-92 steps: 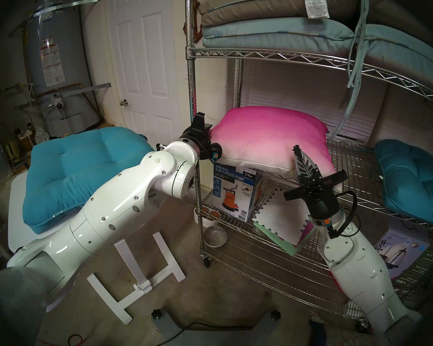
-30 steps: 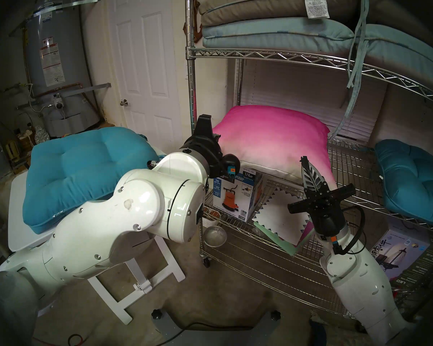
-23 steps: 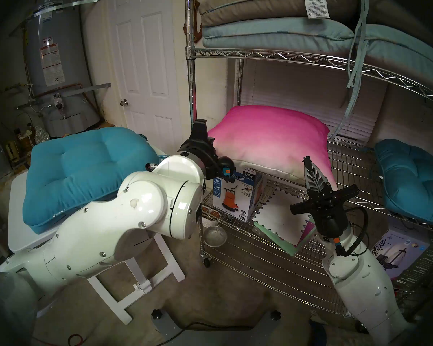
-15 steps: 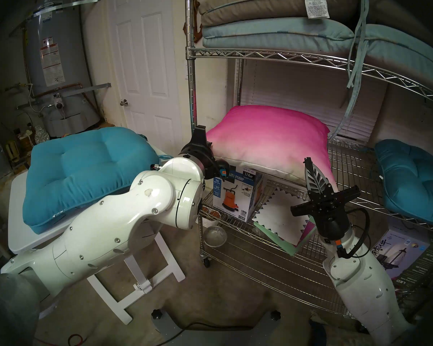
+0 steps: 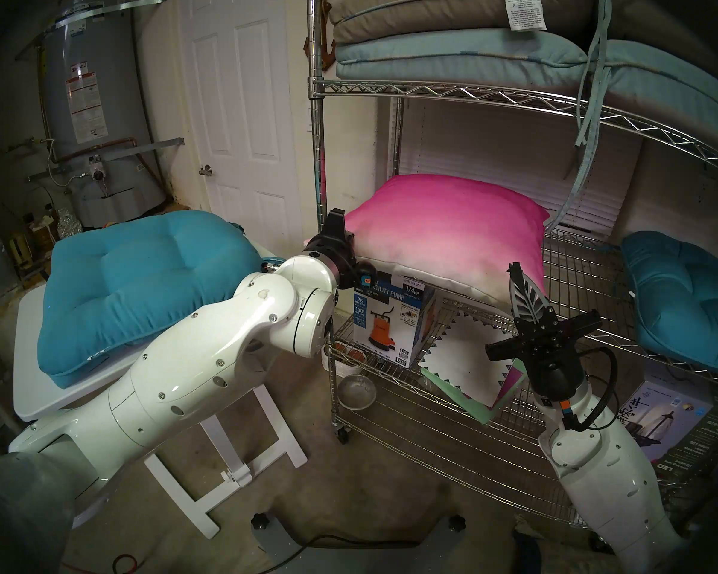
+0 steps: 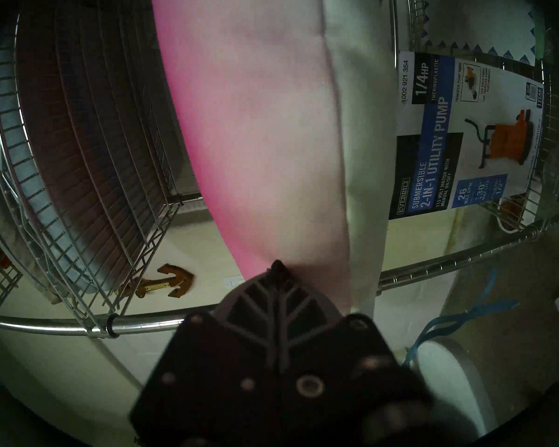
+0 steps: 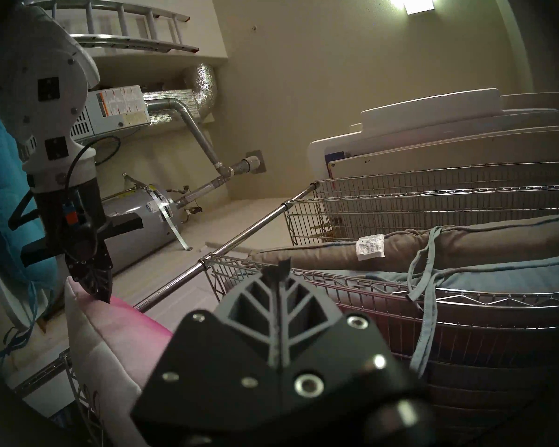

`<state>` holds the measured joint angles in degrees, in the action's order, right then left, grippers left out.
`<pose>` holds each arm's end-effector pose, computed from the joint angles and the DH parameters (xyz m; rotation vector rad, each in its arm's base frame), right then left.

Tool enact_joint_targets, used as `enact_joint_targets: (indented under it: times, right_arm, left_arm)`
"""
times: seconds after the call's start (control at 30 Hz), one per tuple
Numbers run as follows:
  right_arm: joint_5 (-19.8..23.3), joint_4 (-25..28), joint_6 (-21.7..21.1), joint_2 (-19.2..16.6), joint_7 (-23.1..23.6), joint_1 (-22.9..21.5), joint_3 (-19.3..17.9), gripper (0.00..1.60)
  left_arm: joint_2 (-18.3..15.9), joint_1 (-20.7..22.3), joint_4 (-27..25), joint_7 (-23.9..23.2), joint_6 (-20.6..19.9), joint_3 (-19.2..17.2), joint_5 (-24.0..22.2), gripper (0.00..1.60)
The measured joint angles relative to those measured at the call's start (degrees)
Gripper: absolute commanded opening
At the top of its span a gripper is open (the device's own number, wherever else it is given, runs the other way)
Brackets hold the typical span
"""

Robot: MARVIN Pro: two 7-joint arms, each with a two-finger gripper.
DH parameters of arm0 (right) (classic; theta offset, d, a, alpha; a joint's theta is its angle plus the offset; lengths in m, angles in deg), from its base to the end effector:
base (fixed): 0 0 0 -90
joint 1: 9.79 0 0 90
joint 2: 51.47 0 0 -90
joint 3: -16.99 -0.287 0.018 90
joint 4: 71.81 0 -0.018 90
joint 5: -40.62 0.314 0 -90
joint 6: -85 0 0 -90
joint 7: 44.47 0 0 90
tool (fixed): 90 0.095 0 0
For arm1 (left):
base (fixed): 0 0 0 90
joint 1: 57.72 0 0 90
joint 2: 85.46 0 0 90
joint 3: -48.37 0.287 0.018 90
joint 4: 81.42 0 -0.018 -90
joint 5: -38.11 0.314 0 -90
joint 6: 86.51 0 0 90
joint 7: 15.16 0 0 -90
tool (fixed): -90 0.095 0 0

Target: Put cushion on the shelf

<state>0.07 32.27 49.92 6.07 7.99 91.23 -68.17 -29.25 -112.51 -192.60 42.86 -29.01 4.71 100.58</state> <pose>0.3166 -0.0513 -0.1922 0.4565 0.8518 2.6739 0.4355 -0.1085 -0.1144 -1.0033 1.5063 -1.2487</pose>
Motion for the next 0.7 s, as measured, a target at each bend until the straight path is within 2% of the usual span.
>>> enact_joint_targets:
  times: [0.33,0.7]
  right_arm:
    - [0.25,0.01,0.0,-0.13,0.0,-0.32,0.28,0.0]
    - [0.42,0.04,0.0,-0.02,0.02,-0.65,1.54,0.0]
  left_arm:
    - [2.04,1.54,6.74,3.73,3.85,-0.53,-2.04,0.0]
    - [6.63,3.94,17.85,9.41,8.34,-0.58,-4.29,0.0]
